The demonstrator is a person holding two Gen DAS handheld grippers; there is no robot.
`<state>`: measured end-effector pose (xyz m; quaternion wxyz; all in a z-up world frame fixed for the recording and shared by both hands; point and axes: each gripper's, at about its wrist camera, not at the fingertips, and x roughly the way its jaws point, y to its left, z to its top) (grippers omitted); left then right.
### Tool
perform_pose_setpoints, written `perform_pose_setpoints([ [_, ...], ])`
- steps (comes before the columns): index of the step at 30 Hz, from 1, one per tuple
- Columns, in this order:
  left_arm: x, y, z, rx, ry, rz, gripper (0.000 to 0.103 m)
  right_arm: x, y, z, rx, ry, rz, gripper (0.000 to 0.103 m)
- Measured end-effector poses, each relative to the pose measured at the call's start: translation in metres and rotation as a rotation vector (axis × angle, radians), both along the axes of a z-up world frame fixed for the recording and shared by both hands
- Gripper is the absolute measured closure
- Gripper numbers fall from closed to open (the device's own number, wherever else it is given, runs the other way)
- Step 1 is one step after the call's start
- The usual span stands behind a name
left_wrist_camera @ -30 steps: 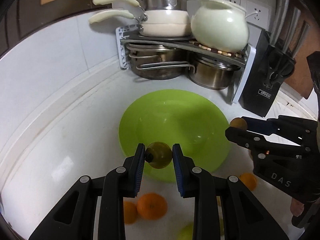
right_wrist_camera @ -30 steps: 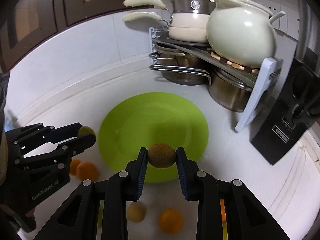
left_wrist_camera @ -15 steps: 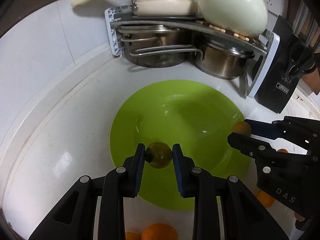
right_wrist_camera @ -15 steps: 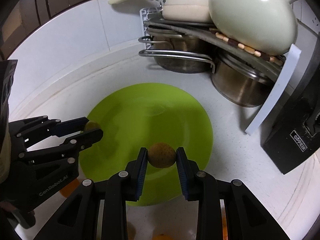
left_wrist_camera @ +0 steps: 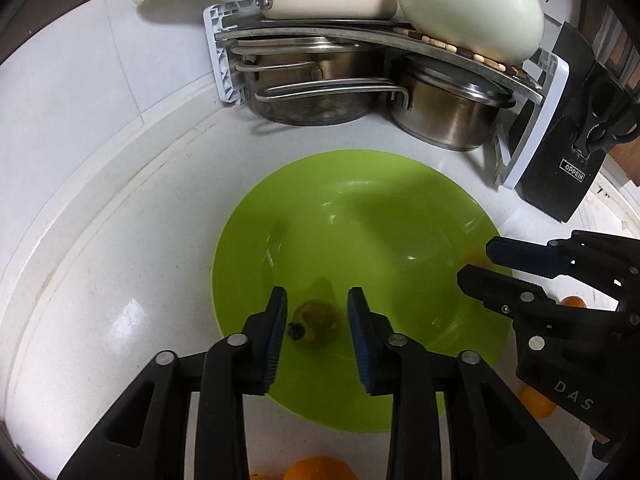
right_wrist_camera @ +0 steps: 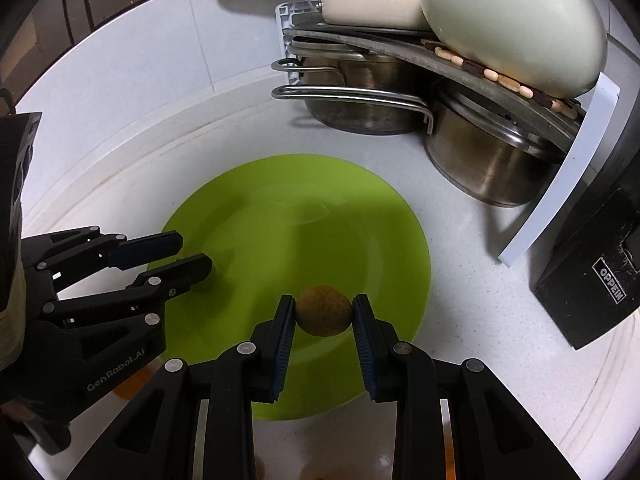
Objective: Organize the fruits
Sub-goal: 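Carry both fruits over the green plate and open both tools to release them, then withdraw both open tools from the plate toward the remaining fruits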
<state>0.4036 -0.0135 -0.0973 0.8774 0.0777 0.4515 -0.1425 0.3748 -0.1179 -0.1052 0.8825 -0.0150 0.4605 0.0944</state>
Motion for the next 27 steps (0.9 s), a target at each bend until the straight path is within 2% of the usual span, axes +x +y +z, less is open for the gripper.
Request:
perform_pose_setpoints([
  [5, -0.008, 0.005, 0.005, -0.011, -0.013, 0.005, 0.065, -0.006, 0.0, 0.005, 0.007, -0.012, 0.0, 0.07],
  [11, -0.026, 0.015, 0.023, -0.022, -0.066, 0.011, 0.055, -0.02, -0.002, 0.02, 0.02, -0.046, 0.0, 0.07],
  [13, -0.034, 0.018, 0.032, -0.031, -0.089, 0.017, 0.047, -0.027, -0.003, 0.026, 0.022, -0.063, 0.001, 0.07],
  [17, -0.052, 0.027, 0.049, -0.053, -0.132, 0.032, 0.038, -0.044, -0.005, 0.042, 0.036, -0.098, 0.001, 0.07],
  [20, -0.066, 0.034, 0.06, -0.071, -0.153, 0.046, 0.032, -0.057, -0.006, 0.053, 0.036, -0.129, -0.006, 0.063],
  [23, -0.079, 0.039, 0.07, -0.081, -0.173, 0.065, 0.026, -0.069, -0.006, 0.064, 0.034, -0.155, -0.007, 0.062],
  [27, -0.101, 0.042, 0.083, -0.092, -0.21, 0.073, 0.022, -0.084, -0.008, 0.076, 0.046, -0.186, -0.01, 0.05],
])
